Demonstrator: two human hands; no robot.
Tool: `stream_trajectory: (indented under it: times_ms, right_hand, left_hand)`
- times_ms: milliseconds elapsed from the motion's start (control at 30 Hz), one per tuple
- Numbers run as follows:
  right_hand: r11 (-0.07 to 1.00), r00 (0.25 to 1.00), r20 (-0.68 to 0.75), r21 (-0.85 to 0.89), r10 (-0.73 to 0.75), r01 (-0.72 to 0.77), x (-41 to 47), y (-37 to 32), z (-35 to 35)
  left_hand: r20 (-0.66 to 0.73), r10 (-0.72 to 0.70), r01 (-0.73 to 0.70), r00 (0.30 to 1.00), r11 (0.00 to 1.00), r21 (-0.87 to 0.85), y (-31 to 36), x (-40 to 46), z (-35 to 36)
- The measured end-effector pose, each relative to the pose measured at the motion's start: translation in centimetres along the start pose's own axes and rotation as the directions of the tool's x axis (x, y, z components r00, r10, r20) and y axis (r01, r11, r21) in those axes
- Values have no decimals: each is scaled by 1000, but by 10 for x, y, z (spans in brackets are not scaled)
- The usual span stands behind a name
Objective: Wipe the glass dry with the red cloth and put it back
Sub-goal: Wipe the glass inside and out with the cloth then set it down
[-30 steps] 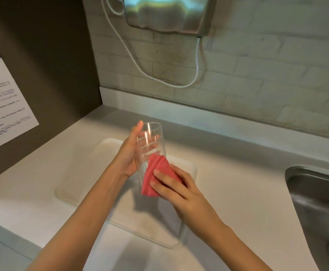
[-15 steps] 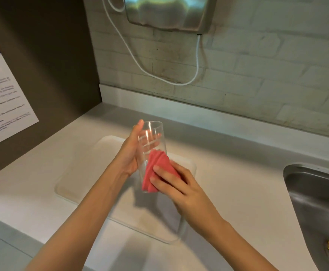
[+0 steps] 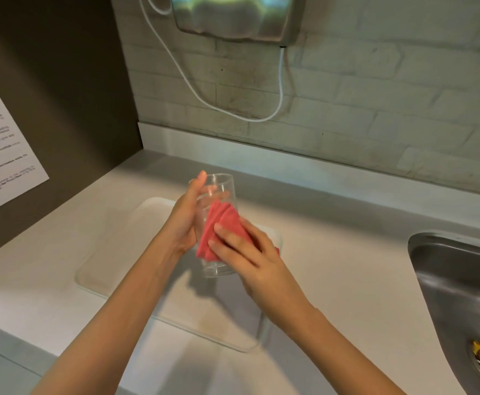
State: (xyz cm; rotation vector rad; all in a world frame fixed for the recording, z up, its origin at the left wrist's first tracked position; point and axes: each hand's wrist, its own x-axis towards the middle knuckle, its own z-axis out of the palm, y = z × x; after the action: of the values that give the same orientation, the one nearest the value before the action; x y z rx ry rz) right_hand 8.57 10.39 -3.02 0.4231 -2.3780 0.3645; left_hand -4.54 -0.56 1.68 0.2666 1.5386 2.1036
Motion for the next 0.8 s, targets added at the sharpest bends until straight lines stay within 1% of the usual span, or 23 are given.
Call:
stream_trajectory:
  times_ms: [33,67,100,133,167,200,233,267,300,333,367,400,433,467,533,600,667,733,800]
  right_hand:
    - [999,999,26,23,-33,32,-12,1,1]
    - [996,999,34,85,-30,27,-23,2,0]
    - [982,1000,9,185,21,-22,-33,2,0]
    - [943,991,-33,313,127,-111,-37,-1,-2]
    - [865,955,-66,446,289,-231,-39,-8,-4]
    - [730,877,-62,584,476,-355,-37,-15,-5]
    - [523,760,-4,727,650,-444,-34,-21,-6]
    - [243,633,121,856,765,-457,-29,-25,-7]
    - [-63,534,289,914,795,-401,-26,-25,-6]
    - [-335,468,459,884,755,-326,-23,-24,-4]
    - [-531,428,598,801,678,-277,-20,-24,-3]
    - [-653,416,689,714,594,-251,-17,-24,-3]
    - [-711,423,733,659,533,-246,-15,-25,-1]
    - [-740,439,758,621,483,-258,-13,-28,1]
    - [-762,466,784,575,410,-297,-13,-31,4]
    - [-763,504,776,570,378,-305,-14,-32,7]
    - [-744,523,748,605,410,-283,-14,-32,8]
    - [-728,513,727,636,457,-254,-14,-32,9]
    - [-675,493,676,705,548,-218,-10,-32,9]
  left_hand:
    - [-17,7,-7,1000,1000,-8,1,0,-2]
    - [-21,9,-10,1000,1000,-18,1,0,-4]
    - [-21,10,-11,1000,999,-31,1,1,-5]
    - [-22,8,-9,1000,998,-60,1,0,-5]
    - [-24,0,-2,1000,996,-86,0,0,-5]
    - [-19,-9,7,1000,993,-114,-1,0,-4]
    - [-7,-14,13,1000,990,-140,-1,0,-3]
    - [6,-17,18,1000,985,-172,-1,-1,-2]
    - [16,-18,21,1000,979,-201,-2,0,-1]
    - [23,-16,21,1000,974,-227,-2,-1,1]
    - [30,-5,12,1000,970,-241,-1,-1,2]
    - [47,10,2,999,968,-252,1,-2,3]
    - [64,27,-11,998,970,-245,2,-2,4]
    - [85,43,-21,995,971,-237,3,-2,5]
    - [103,53,-30,993,976,-214,3,-4,8]
    - [116,64,-41,991,981,-190,2,-6,7]
    - [116,77,-59,990,987,-151,3,-6,6]
    - [95,62,-57,994,997,-57,7,-10,9]
    - [25,78,-79,997,996,48,8,-14,13]
